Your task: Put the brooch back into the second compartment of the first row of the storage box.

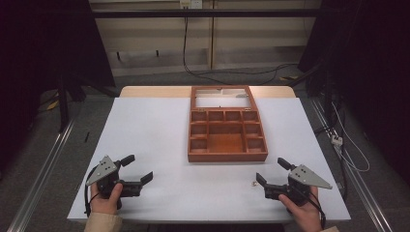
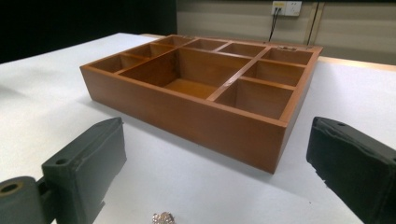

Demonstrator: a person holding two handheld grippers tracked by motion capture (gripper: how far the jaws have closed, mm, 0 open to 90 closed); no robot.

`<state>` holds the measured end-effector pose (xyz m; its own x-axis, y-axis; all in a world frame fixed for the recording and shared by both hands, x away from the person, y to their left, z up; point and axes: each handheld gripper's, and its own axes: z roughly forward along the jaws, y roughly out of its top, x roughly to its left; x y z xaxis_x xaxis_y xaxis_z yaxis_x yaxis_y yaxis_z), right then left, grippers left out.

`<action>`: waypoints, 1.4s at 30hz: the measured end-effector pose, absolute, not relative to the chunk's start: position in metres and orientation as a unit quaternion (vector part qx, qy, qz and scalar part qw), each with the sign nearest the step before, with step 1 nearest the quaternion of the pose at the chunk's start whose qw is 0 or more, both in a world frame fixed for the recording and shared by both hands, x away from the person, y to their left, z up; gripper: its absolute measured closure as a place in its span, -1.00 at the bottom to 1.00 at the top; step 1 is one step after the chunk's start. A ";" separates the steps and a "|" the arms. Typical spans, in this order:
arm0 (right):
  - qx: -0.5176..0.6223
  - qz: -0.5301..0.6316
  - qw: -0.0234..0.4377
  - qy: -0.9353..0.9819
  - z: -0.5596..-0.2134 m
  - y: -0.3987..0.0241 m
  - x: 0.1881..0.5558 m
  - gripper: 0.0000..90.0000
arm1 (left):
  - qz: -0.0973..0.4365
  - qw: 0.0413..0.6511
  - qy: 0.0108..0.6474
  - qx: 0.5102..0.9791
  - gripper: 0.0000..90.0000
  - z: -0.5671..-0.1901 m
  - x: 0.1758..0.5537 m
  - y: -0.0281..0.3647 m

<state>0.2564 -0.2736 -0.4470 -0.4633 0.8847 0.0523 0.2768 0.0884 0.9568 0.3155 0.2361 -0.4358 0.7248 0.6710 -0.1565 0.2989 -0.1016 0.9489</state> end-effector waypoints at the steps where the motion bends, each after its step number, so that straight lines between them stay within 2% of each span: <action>1: 0.429 0.520 0.287 0.680 -0.447 -0.273 0.257 -0.91 | 0.160 0.581 0.335 0.725 -0.96 -0.436 0.316 0.236; 4: 0.432 0.510 0.275 0.691 -0.447 -0.274 0.257 -0.90 | 0.160 0.583 0.335 0.723 -0.96 -0.435 0.316 0.235; 7: 0.435 0.499 0.266 0.701 -0.446 -0.275 0.256 -0.80 | 0.161 0.583 0.332 0.724 -0.96 -0.435 0.317 0.233; 13: 0.437 0.462 0.226 0.738 -0.446 -0.277 0.256 -0.23 | 0.160 0.581 0.326 0.729 -0.96 -0.435 0.319 0.229; 16: 0.444 0.447 0.200 0.751 -0.450 -0.277 0.257 -0.04 | 0.160 0.579 0.326 0.730 -0.95 -0.435 0.319 0.228; 17: 0.444 0.447 0.200 0.751 -0.450 -0.277 0.257 -0.04 | 0.160 0.579 0.326 0.730 -0.95 -0.435 0.319 0.228; 18: 0.444 0.438 0.184 0.760 -0.452 -0.274 0.258 0.10 | 0.160 0.579 0.324 0.731 -0.95 -0.435 0.319 0.228; 21: 0.441 0.427 0.165 0.772 -0.455 -0.267 0.261 0.25 | 0.163 0.577 0.325 0.731 -0.95 -0.434 0.319 0.228; 31: 0.428 0.399 0.147 0.798 -0.460 -0.255 0.270 0.53 | 0.165 0.576 0.326 0.731 -0.95 -0.434 0.318 0.230; 34: 0.427 0.393 0.148 0.801 -0.460 -0.253 0.270 0.57 | 0.164 0.574 0.328 0.732 -0.95 -0.435 0.318 0.229; 38: 0.422 0.388 0.154 0.805 -0.460 -0.251 0.271 0.73 | 0.166 0.574 0.324 0.733 -0.94 -0.434 0.319 0.229; 42: 0.416 0.385 0.157 0.809 -0.460 -0.250 0.272 0.75 | 0.165 0.573 0.322 0.735 -0.94 -0.434 0.320 0.227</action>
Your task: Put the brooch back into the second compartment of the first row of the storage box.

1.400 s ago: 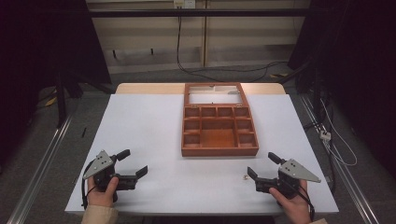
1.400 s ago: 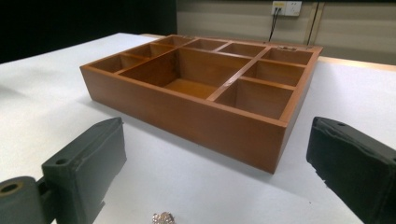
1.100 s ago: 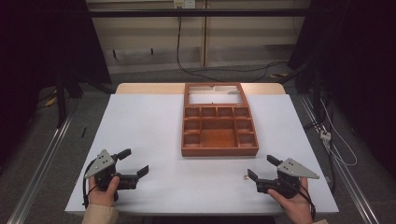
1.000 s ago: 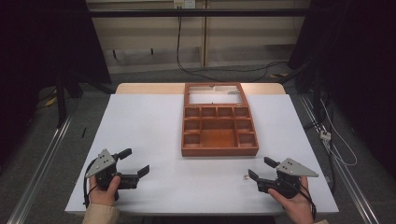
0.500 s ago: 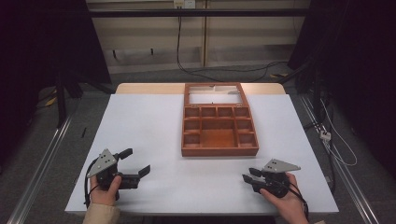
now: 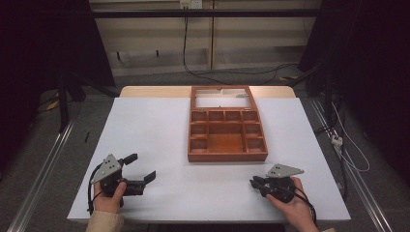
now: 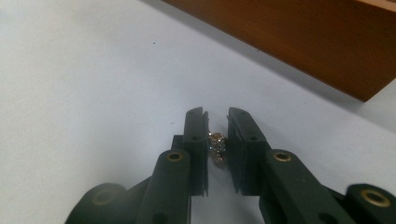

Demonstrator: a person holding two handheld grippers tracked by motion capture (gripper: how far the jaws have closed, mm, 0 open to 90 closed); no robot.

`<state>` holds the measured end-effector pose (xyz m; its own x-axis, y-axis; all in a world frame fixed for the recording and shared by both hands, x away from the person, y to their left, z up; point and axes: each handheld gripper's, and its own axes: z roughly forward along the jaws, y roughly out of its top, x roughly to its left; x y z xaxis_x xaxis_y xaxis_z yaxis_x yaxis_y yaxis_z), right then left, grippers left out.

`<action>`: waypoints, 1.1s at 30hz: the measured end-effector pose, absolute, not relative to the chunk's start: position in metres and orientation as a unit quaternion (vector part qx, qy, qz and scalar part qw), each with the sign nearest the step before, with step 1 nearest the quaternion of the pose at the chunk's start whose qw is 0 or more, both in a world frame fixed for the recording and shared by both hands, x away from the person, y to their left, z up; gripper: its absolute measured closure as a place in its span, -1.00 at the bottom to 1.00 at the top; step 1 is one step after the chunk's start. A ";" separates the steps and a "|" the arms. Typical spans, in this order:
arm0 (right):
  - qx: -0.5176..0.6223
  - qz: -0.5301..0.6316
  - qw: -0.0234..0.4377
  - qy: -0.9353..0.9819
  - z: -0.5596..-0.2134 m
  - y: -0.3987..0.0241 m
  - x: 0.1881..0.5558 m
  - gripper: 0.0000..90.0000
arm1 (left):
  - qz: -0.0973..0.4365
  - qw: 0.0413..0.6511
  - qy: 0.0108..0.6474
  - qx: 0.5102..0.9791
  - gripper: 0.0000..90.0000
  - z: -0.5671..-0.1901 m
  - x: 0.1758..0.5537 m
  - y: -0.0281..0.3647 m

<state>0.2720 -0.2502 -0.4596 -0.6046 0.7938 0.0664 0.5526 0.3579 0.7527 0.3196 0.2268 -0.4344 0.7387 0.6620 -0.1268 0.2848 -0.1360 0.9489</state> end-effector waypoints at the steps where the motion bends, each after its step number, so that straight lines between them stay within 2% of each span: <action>1: 0.417 0.384 0.156 0.809 -0.459 -0.250 0.272 0.76 | 0.165 0.572 0.322 0.736 -0.94 -0.434 0.320 0.226; 12: 0.427 0.403 0.132 0.799 -0.459 -0.256 0.275 0.76 | 0.165 0.572 0.320 0.737 -0.94 -0.434 0.320 0.226; 33: 0.415 0.432 0.107 0.794 -0.438 -0.257 0.287 0.76 | 0.155 0.577 0.317 0.736 -0.94 -0.435 0.322 0.224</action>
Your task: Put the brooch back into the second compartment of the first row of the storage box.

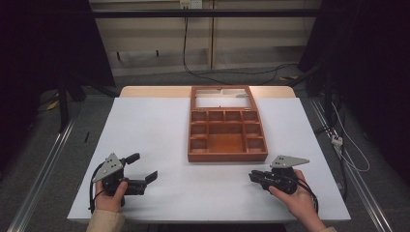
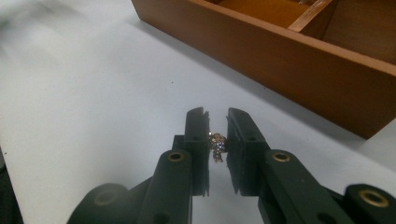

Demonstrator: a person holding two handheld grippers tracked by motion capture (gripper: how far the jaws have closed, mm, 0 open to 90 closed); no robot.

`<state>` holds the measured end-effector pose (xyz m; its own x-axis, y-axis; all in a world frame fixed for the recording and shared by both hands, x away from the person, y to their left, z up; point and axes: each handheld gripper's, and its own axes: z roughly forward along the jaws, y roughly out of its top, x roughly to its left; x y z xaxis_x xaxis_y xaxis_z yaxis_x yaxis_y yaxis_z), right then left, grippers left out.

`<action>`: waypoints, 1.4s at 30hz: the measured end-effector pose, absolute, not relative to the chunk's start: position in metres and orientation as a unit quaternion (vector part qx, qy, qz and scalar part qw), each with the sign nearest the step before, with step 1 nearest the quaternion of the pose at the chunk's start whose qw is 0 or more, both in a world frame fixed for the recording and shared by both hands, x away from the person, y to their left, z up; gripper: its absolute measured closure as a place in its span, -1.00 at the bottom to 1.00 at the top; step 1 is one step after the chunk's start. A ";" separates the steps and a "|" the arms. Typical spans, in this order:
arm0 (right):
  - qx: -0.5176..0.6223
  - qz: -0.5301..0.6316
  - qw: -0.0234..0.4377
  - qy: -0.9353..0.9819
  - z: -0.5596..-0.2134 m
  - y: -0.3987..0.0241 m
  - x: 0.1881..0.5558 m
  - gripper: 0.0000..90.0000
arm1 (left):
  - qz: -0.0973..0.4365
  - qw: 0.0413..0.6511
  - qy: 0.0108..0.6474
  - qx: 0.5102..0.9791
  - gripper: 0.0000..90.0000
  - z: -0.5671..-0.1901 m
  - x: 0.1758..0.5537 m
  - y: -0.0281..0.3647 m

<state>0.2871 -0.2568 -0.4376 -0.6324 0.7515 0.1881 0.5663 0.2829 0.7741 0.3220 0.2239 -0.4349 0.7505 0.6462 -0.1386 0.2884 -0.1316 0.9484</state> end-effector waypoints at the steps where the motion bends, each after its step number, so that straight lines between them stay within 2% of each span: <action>1: 0.417 0.437 0.104 0.790 -0.436 -0.257 0.288 0.77 | 0.154 0.577 0.316 0.737 -0.94 -0.435 0.322 0.223; 42: 0.392 0.463 0.083 0.790 -0.390 -0.239 0.340 0.77 | 0.149 0.588 0.316 0.729 -0.94 -0.433 0.323 0.226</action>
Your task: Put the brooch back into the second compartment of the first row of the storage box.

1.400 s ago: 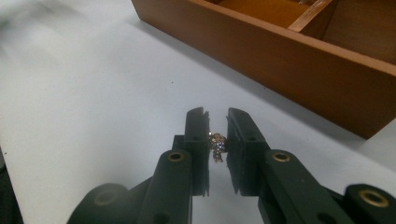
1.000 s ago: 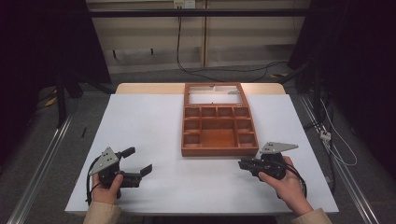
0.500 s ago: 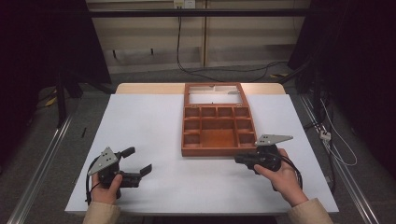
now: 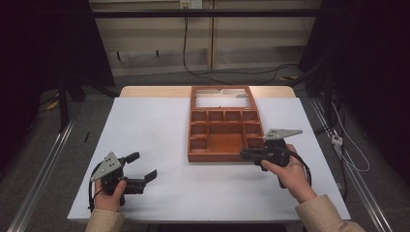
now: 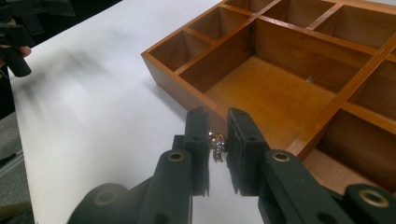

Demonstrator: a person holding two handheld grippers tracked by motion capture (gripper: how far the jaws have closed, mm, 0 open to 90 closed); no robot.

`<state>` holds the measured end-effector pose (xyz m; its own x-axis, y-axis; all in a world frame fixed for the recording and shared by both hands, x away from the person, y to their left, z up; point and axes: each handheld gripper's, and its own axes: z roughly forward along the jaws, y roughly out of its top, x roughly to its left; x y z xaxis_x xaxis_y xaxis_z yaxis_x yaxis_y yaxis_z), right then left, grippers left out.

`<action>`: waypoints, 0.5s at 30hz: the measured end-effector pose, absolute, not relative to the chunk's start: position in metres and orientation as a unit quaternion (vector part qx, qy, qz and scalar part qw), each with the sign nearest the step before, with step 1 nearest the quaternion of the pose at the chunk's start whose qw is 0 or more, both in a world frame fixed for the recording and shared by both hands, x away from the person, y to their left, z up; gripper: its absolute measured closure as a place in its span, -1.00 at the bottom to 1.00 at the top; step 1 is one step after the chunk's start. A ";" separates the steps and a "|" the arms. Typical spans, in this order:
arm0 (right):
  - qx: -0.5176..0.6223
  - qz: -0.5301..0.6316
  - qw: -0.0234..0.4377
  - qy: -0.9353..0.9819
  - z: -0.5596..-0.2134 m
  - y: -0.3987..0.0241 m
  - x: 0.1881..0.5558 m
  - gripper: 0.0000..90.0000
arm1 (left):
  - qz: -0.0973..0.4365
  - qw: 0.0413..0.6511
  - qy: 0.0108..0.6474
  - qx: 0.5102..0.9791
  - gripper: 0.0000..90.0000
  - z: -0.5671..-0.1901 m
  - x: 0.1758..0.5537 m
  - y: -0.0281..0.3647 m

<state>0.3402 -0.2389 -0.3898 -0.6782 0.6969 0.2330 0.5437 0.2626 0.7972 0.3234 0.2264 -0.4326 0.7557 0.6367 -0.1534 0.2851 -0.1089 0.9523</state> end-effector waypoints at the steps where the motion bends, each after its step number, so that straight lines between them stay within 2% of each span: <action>1: 0.392 0.464 0.082 0.790 -0.389 -0.238 0.341 0.77 | 0.149 0.588 0.317 0.730 -0.94 -0.433 0.323 0.226; 15: 0.390 0.470 0.083 0.788 -0.381 -0.235 0.356 0.77 | 0.145 0.589 0.317 0.729 -0.94 -0.433 0.324 0.225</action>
